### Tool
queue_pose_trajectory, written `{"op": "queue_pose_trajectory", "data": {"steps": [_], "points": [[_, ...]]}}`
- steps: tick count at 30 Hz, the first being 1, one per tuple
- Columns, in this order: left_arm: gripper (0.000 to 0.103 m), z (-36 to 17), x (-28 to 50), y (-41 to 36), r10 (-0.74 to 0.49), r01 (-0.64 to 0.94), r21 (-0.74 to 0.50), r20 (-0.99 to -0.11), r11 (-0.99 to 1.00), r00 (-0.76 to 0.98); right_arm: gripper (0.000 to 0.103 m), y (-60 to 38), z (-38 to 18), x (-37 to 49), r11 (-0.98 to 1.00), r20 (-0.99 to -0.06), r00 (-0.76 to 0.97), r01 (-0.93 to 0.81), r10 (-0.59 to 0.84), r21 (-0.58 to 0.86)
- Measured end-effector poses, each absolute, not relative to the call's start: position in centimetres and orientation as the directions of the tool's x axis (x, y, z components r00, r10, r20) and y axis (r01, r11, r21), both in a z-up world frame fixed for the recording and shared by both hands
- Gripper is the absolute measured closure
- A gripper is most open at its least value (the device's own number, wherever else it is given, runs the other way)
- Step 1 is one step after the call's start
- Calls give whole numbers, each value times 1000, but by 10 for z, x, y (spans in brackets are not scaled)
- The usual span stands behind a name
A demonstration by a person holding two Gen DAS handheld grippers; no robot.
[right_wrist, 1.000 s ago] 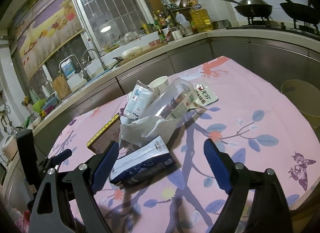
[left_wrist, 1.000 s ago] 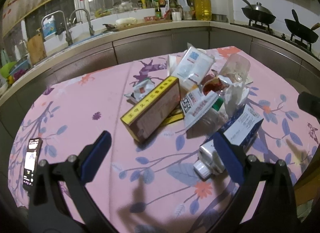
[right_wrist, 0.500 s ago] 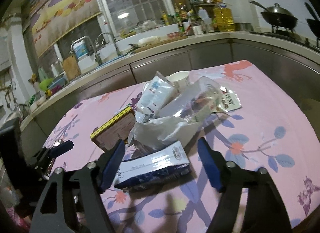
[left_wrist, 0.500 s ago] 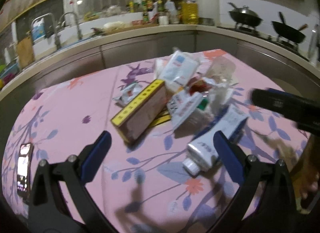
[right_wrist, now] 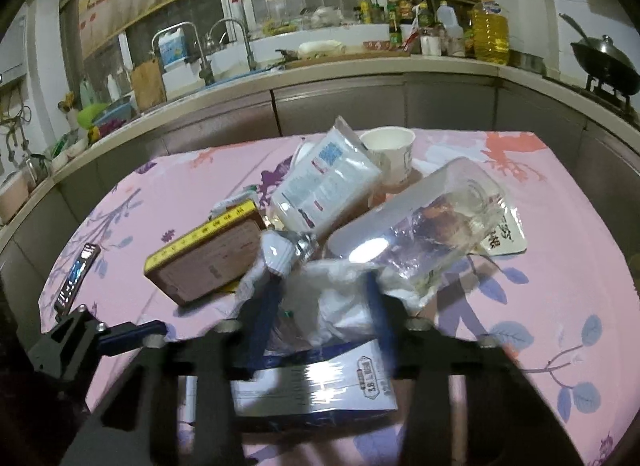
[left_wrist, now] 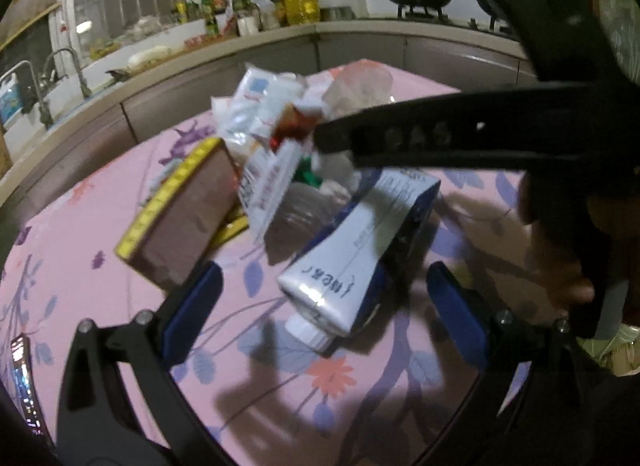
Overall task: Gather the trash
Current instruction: 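Grasp the white milk carton with the left gripper while the right gripper grasps the silver foil bag, then carry the white milk carton with the left gripper and drop it into the beige bin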
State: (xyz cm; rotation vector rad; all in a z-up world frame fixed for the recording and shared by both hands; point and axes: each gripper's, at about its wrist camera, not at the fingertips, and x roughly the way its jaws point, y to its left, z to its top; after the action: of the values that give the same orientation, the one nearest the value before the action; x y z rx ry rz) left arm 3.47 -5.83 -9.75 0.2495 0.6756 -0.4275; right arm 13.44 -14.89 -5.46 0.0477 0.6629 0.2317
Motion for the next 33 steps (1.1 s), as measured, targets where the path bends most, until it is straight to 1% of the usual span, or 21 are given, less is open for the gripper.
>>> {"op": "queue_pose_trajectory", "data": {"steps": [1,2,3,5,8,10,12,14,17,19,22,24,26,28,29,30,32,33], "points": [[5,-100,38,-60,-296,458,86,-655,885,695,88,-152,-55,134,973,-601,765,-192,230,128],[8,-102,40,-61,-297,460,86,-658,884,692,94,-159,-55,132,973,-593,772,-181,231,143],[12,-104,42,-62,-297,464,87,-662,882,689,97,-165,-55,130,974,-586,778,-167,225,153],[14,-106,46,-63,-296,468,86,-672,879,679,99,-178,-54,123,976,-571,794,-135,209,170],[21,-109,45,-64,-305,477,76,-678,876,669,100,-201,-52,112,976,-549,817,-75,177,204],[29,-111,45,-66,-310,486,73,-685,871,659,100,-217,-52,106,972,-542,824,-39,162,232],[34,-113,44,-67,-316,493,68,-691,867,650,100,-237,-54,99,964,-541,828,5,145,266],[35,-114,44,-68,-311,492,78,-688,867,655,100,-250,-57,92,959,-543,830,42,123,281],[40,-114,40,-68,-316,500,83,-683,862,658,100,-269,-65,83,947,-560,822,92,102,308],[43,-114,35,-66,-319,508,90,-681,857,659,100,-277,-73,80,935,-579,806,100,125,341],[45,-113,28,-64,-331,527,96,-680,844,654,100,-287,-85,75,904,-584,789,92,189,417],[46,-113,24,-63,-344,539,88,-682,837,646,99,-296,-94,71,844,-547,789,68,281,532],[46,-113,20,-62,-365,557,73,-683,828,633,98,-307,-104,72,735,-489,785,65,380,675],[46,-113,18,-63,-371,568,80,-681,819,631,91,-309,-108,75,664,-457,773,63,439,745],[46,-113,17,-65,-366,568,90,-681,818,635,76,-306,-106,76,656,-449,770,52,454,753],[46,-113,17,-66,-360,567,97,-681,818,637,51,-303,-104,77,648,-436,769,37,468,761],[44,-114,17,-68,-348,562,107,-686,820,639,28,-299,-99,76,619,-403,776,21,485,785],[39,-114,18,-70,-344,562,112,-689,819,638,27,-298,-96,76,603,-386,778,11,496,798]]}}
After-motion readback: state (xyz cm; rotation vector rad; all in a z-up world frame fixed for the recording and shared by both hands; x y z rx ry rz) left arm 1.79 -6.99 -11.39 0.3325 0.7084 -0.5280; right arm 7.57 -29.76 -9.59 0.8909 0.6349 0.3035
